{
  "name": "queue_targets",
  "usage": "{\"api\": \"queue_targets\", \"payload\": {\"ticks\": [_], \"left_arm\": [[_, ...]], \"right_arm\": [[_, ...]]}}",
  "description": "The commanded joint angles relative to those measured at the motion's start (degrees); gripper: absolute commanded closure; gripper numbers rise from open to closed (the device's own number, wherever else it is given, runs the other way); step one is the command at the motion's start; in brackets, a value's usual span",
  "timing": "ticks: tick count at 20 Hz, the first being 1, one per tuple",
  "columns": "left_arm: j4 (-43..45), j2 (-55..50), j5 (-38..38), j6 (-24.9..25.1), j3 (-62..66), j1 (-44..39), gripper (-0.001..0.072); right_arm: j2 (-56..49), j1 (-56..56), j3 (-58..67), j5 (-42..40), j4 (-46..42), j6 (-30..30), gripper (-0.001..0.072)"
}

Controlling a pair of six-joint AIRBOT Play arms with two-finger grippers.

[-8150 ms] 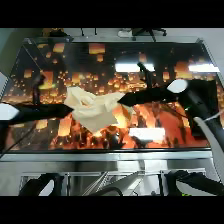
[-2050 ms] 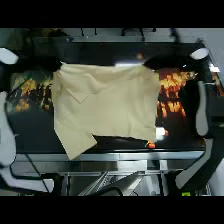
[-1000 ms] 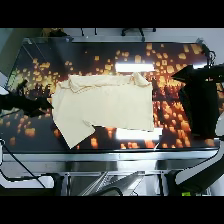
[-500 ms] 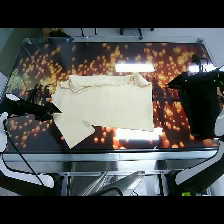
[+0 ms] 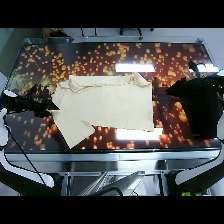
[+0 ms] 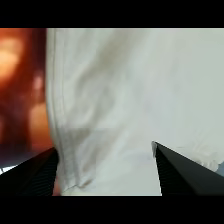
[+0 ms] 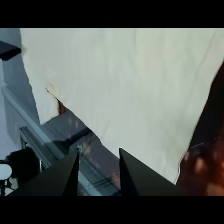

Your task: Fold the shirts.

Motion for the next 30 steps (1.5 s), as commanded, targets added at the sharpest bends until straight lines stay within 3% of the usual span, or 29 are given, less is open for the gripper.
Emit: {"api": "queue_targets", "payload": {"ticks": [1, 4, 6, 7, 8, 17, 23, 25, 30], "left_arm": [[0.42, -3.1, 0.33, 1.31, 0.22, -2.29, 0.0051], [-4.44, -3.15, 0.96, 4.09, 0.22, -2.95, 0.035], [-4.68, -3.15, -0.48, 4.09, 0.22, -2.56, 0.0401], [-4.61, -3.15, -1.92, 4.46, 0.22, -2.16, 0.0586], [-4.63, -3.15, -3.15, 4.74, 0.22, -1.86, 0.067], [-4.61, -0.44, -3.23, 5.09, 0.22, -0.09, 0.0689], [-4.66, 0.39, -3.06, 5.14, 0.2, -0.11, 0.0689], [-4.79, 0.48, -3.13, 5.11, 0.22, -0.11, 0.0689], [-4.79, 0.46, -4.98, 5.11, 0.22, -0.11, 0.0689]], "right_arm": [[3.78, -0.07, -8.24, -0.2, -6.38, 1.09, 0.0414], [7.23, 0.2, -14.99, -4.11, -6.51, 1.27, 0.0414], [7.08, 0.48, -16.76, -8.26, -6.51, 1.22, 0.0412], [6.38, 0.55, -16.98, -10.88, -6.08, 1.27, 0.0413], [5.29, 0.55, -16.98, -13.6, -4.61, 1.29, 0.0412], [-0.15, 0.48, -25.77, -10.86, -5.11, 1.46, 0.0414], [0.42, 1.6, -33.64, -15.19, -7.67, -0.28, 0.0418], [0.92, 4.11, -35.95, -16.13, -7.65, -1.38, 0.0475], [1.46, 11.63, -37.24, -22.16, -6.29, -2.25, 0.0474]]}}
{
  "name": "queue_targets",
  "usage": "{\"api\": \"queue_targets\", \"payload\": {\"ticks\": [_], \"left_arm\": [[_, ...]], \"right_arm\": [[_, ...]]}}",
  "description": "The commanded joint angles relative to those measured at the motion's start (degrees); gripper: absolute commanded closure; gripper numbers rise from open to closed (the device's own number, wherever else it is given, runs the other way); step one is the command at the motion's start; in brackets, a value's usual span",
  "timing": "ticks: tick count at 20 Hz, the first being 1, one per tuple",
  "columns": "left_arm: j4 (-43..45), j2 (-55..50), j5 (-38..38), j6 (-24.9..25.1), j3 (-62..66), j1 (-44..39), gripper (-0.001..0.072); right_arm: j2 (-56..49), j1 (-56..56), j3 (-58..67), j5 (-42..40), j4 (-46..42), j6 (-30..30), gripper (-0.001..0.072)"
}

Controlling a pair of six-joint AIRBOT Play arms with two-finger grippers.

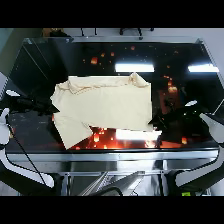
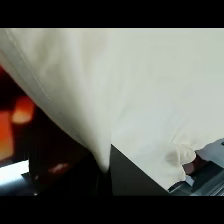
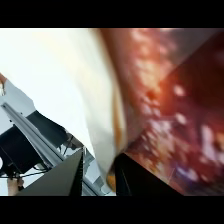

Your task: Fold the shirts.

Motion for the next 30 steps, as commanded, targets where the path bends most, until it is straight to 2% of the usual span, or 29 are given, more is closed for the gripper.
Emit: {"api": "queue_targets", "payload": {"ticks": [1, 3, 4, 5, 9, 12, 14, 16, 19, 21, 23, 25, 28, 30], "left_arm": [[-0.02, 0.07, -1.55, 0.02, 0.04, 0.07, 0.069], [-0.02, 0.07, -2.43, 0.02, 0.04, 0.07, 0.0689], [0.0, 0.35, -2.89, 0.0, 0.04, 0.07, 0.069], [-0.07, 1.09, -3.08, 0.0, 0.04, 0.04, 0.069], [-2.27, 10.88, -1.81, 0.55, 0.04, 0.04, 0.0691], [-17.94, 22.86, -4.87, 5.25, 0.07, 0.37, 0.0691], [-29.2, 32.2, -5.22, 5.53, 2.23, 1.07, 0.0691], [-33.44, 41.55, -4.35, 5.35, 9.64, 3.15, 0.0691], [-33.27, 51.6, -1.97, 4.04, 25.49, 10.01, 0.069], [-32.7, 54.69, -1.49, 2.05, 35.56, 15.93, 0.0691], [-28.22, 55.21, 0.02, -1.03, 42.69, 17.66, 0.0691], [-22.34, 54.21, 0.79, -2.54, 44.74, 17.66, 0.0691], [-25.92, 50.29, -1.64, 3.91, 36.85, 16.5, 0.069], [-25.77, 45.31, -3.45, 8.48, 29.88, 10.23, 0.069]], "right_arm": [[0.09, 3.58, -0.92, -5.03, 1.64, -1.6, 0.0474], [1.29, 3.5, -0.92, -4.83, 5.03, -2.25, 0.0486], [2.86, 3.54, -0.85, -4.74, 6.25, -2.51, 0.0608], [5.29, 3.54, -0.42, -4.59, 7.41, -2.73, 0.0686], [19.19, 3.37, 7.61, -5.38, 7.37, -1.99, 0.0687], [28.46, 3.23, 19.82, -7.34, 7.39, -2.25, 0.0687], [33.44, 1.62, 31.01, -8.48, 7.37, -2.25, 0.0688], [36.7, -1.31, 42.75, -8.46, 7.15, -2.25, 0.0687], [39.26, -5.73, 57.7, -8.96, 7.17, -2.51, 0.0687], [40.15, -7.19, 65.16, -11.72, 7.17, -4.66, 0.0687], [41.09, -7.52, 67.58, -15.02, 7.17, -6.64, 0.0687], [40.35, -7.54, 66.84, -14.45, 5.57, -6.95, 0.0687], [34.82, -7.5, 60.74, -9.66, 9.27, -7.02, 0.0688], [30.27, -6.73, 53.66, -6.86, 13.42, -8.7, 0.0688]]}}
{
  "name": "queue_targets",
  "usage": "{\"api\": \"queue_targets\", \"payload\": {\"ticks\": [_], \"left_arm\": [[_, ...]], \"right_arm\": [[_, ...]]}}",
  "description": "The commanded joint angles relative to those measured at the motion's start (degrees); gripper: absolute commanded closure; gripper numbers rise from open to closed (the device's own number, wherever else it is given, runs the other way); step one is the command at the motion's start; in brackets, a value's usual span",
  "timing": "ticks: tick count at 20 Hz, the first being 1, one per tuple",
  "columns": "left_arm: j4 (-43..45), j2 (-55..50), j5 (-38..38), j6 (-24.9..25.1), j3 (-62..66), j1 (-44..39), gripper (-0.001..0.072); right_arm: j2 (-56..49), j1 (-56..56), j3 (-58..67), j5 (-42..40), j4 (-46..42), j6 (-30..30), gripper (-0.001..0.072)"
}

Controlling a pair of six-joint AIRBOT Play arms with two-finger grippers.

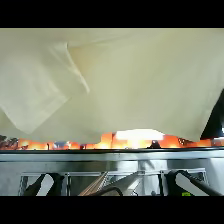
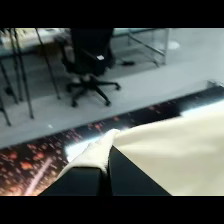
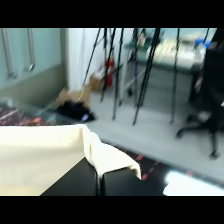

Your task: Fold the shirts.

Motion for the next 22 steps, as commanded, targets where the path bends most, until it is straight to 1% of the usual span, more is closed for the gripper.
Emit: {"api": "queue_targets", "payload": {"ticks": [1, 3, 5, 7, 9, 11, 13, 14, 17, 18, 19, 22], "left_arm": [[2.43, -6.95, -2.16, 6.54, -8.57, -7.87, 0.069], [10.54, -13.31, -0.7, 7.87, -13.55, -15.78, 0.069], [17.86, -21.07, 3.41, 8.63, -17.59, -22.95, 0.069], [24.11, -29.33, 10.58, 8.83, -19.69, -28.04, 0.069], [28.41, -37.83, 14.53, 8.7, -17.84, -30.77, 0.069], [29.79, -46.56, 14.47, 7.78, -12.5, -32.17, 0.069], [30.47, -52.65, 14.4, 5.2, -6.88, -32.37, 0.069], [30.47, -54.93, 14.36, 3.93, -4.04, -31.95, 0.069], [31.23, -59.06, 10.49, 0.63, 3.61, -30.36, 0.069], [33.09, -59.34, 9.38, -0.96, 4.87, -29.99, 0.069], [34.64, -59.06, 8.9, -1.49, 4.92, -29.81, 0.069], [39.15, -58.8, 5.66, -2.38, 4.44, -29.92, 0.069]], "right_arm": [[-6.91, 1.79, -9.9, 3.82, 5.81, -2.95, 0.0688], [-12.46, 5.27, -18.29, 3.58, 5.95, -5.27, 0.0688], [-19.63, 7.13, -25.05, 2.91, 5.92, -6.82, 0.0688], [-27.76, 7.65, -29.44, -0.55, 5.92, -9.14, 0.0688], [-36.48, 7.76, -29.77, -4.2, 6.78, -10.67, 0.0688], [-43.08, 7.89, -29.68, -7.5, 11.28, -14.1, 0.0687], [-46.97, 7.85, -29.11, -10.82, 17.81, -16.61, 0.0688], [-48.0, 7.78, -27.87, -11.56, 18.4, -16.57, 0.0688], [-48.46, 7.63, -22.91, -10.84, 16.52, -15.74, 0.0688], [-47.95, 7.65, -21.38, -10.51, 14.4, -14.56, 0.0688], [-47.21, 7.8, -20.52, -10.49, 12.07, -13.09, 0.0688], [-44.5, 9.03, -20.31, -8.09, 4.72, -12.22, 0.0688]]}}
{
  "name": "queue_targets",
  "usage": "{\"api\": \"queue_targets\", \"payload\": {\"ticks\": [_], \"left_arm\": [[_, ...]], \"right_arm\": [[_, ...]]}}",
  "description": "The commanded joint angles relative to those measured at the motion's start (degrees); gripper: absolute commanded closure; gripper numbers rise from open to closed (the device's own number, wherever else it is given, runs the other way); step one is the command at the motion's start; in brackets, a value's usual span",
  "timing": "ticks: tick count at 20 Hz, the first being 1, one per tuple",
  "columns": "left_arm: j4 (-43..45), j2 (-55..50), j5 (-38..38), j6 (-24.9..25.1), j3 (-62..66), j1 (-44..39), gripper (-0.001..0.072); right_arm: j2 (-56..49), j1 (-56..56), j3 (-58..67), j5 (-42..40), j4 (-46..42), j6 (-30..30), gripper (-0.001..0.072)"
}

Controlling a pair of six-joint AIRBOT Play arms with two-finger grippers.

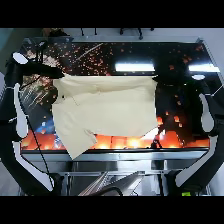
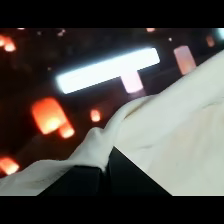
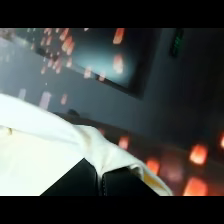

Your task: Fold the shirts.

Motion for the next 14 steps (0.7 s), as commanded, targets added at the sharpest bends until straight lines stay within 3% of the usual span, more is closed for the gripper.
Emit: {"api": "queue_targets", "payload": {"ticks": [1, 5, 14], "left_arm": [[5.25, -0.68, -3.23, -2.12, -0.22, -0.17, 0.069], [8.72, -0.68, -2.82, -3.76, -3.8, -0.22, 0.069], [9.38, -1.11, 1.18, -4.68, -4.48, -1.53, 0.069]], "right_arm": [[2.21, 1.33, 1.18, 2.69, -10.45, 3.3, 0.0688], [2.91, 3.72, 0.33, 3.69, -25.66, 10.4, 0.0689], [0.66, 6.95, -1.31, -1.53, -27.76, 10.51, 0.0688]]}}
